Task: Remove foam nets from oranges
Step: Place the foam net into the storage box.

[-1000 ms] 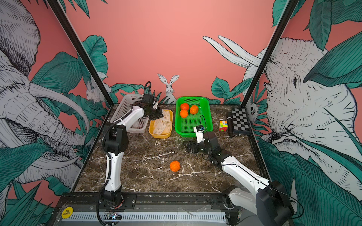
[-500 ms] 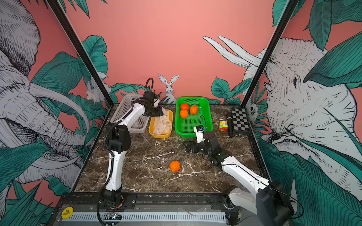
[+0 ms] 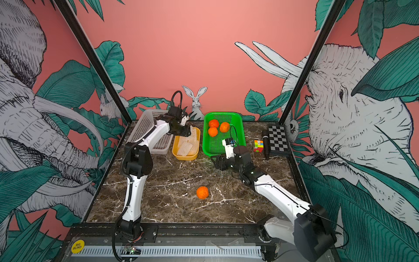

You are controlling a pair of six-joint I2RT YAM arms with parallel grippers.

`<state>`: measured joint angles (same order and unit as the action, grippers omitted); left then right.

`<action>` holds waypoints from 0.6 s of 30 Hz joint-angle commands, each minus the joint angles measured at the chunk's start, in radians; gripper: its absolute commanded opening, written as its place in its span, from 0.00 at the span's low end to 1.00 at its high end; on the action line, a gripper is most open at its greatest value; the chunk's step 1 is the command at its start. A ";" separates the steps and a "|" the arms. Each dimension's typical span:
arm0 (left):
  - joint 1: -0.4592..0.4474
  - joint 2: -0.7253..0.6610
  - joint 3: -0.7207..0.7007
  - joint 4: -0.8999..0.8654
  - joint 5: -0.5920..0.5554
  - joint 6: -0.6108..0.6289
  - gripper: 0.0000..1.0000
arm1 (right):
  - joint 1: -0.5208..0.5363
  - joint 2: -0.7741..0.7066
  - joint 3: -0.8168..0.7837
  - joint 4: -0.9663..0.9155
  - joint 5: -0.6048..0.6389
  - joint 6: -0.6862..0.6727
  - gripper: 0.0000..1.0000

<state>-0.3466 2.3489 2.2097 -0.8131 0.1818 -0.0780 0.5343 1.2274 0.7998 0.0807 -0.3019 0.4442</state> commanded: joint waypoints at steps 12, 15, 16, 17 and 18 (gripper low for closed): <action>0.009 -0.087 -0.013 -0.014 0.145 0.019 0.43 | 0.054 0.502 0.601 -0.171 0.134 -0.016 0.22; 0.014 -0.103 -0.039 0.001 0.186 0.007 0.41 | 0.066 0.579 0.689 -0.198 0.167 -0.044 0.20; 0.015 -0.108 -0.049 0.007 0.193 0.005 0.40 | 0.067 0.600 0.710 -0.202 0.170 -0.048 0.20; 0.018 -0.117 -0.062 0.013 0.200 0.001 0.39 | 0.067 0.622 0.730 -0.202 0.171 -0.047 0.19; 0.020 -0.125 -0.074 0.019 0.206 0.000 0.39 | 0.067 0.644 0.748 -0.201 0.173 -0.050 0.19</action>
<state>-0.3367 2.3199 2.1670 -0.8047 0.3309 -0.0685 0.5953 1.8362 1.4960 -0.0940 -0.1703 0.4263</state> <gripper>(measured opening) 0.390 0.192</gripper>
